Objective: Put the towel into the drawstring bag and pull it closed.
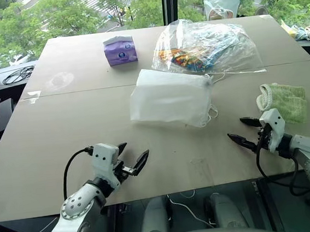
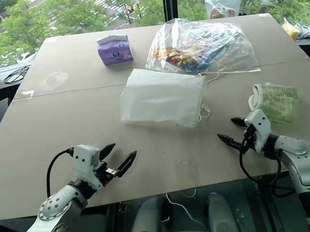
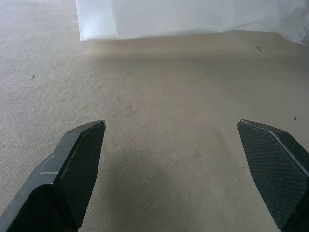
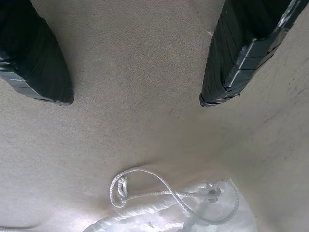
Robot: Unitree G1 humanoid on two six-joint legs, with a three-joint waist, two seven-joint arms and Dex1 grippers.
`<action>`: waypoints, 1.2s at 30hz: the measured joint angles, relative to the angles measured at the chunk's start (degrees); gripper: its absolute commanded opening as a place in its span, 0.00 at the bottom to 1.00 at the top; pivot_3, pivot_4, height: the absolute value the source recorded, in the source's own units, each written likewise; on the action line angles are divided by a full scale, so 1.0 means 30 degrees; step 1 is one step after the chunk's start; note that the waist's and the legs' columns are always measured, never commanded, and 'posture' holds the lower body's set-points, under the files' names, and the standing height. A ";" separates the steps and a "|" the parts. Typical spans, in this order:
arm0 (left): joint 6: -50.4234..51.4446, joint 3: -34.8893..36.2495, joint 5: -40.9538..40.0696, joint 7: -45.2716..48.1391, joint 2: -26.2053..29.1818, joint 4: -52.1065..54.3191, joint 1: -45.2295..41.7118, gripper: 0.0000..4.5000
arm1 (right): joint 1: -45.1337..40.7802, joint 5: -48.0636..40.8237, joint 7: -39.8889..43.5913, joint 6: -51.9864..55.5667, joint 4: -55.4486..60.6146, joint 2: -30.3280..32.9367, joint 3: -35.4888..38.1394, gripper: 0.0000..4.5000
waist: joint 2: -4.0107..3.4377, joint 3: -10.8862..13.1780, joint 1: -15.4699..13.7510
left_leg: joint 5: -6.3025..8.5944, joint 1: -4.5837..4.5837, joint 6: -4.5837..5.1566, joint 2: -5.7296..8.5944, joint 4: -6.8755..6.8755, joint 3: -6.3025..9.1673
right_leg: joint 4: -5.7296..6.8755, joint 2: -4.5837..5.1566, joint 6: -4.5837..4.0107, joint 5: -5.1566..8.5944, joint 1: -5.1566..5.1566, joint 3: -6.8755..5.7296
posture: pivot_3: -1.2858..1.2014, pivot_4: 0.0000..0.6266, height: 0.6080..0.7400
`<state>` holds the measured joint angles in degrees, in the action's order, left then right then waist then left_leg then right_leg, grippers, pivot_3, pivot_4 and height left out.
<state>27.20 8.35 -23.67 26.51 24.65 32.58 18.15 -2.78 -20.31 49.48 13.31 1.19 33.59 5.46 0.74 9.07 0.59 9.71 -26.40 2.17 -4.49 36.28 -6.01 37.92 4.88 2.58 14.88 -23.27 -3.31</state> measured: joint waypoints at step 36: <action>0.2764 -0.7155 -0.0771 0.2113 -0.2301 -0.2920 -1.0994 1.00 | 0.2010 -0.3813 0.0413 0.2403 0.4214 0.1191 0.2692 0.99 | -0.0003 -0.0001 -0.0402 | -0.0055 0.0002 0.0092 0.0068 0.0027 0.0025 | 0.0006 -0.0073 0.0020 -0.0012 0.0056 0.0023 | 0.52 0.24 1.00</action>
<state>35.49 -13.11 -25.98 32.85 17.75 23.82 -14.83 3.25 -31.74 50.72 20.52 13.84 37.17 13.54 0.73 9.06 -0.62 9.54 -26.39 2.45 -4.29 36.36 -5.93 37.94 4.66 2.64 14.84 -23.10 -3.24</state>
